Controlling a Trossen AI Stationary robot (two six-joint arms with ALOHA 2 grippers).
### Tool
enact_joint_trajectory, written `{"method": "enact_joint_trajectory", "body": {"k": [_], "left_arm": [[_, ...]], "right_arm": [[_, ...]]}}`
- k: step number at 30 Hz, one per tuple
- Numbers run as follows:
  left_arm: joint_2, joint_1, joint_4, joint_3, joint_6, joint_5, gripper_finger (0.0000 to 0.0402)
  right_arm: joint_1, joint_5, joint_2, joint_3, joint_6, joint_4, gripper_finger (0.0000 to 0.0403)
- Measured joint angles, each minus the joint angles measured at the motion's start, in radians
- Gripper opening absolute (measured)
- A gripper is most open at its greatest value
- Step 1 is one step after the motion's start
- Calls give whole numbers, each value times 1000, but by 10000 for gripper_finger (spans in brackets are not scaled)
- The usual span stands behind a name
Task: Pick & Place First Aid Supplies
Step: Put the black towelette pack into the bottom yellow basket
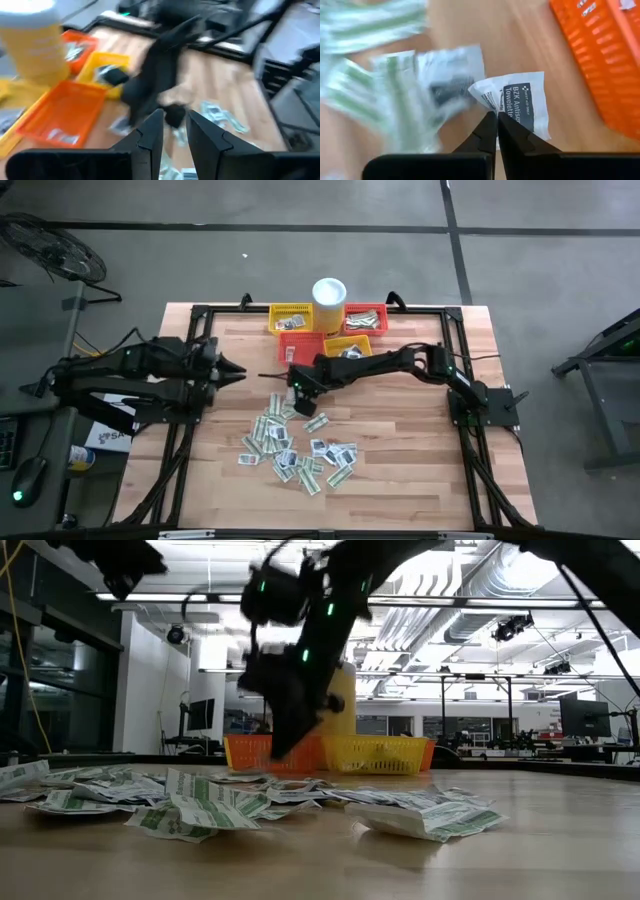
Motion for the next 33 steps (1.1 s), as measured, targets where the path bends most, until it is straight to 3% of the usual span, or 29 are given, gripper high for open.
{"method": "enact_joint_trajectory", "body": {"k": [2,6,12,22,29,33], "left_arm": [[2,1,0,-1,-25,-5,85],[0,0,8,1,-119,117,85],[1,0,42,0,-208,190,85],[29,0,39,0,-208,131,85],[55,0,52,-1,-210,122,85],[72,0,130,-1,-212,79,85]], "right_arm": [[9,-4,-43,1,28,-32,3],[14,-2,-126,2,75,-126,3],[10,-7,-278,3,64,-295,2],[-45,-7,-389,4,-379,-388,2],[-144,-18,-382,3,-493,-385,2],[-213,-77,-382,3,-529,-387,1]]}}
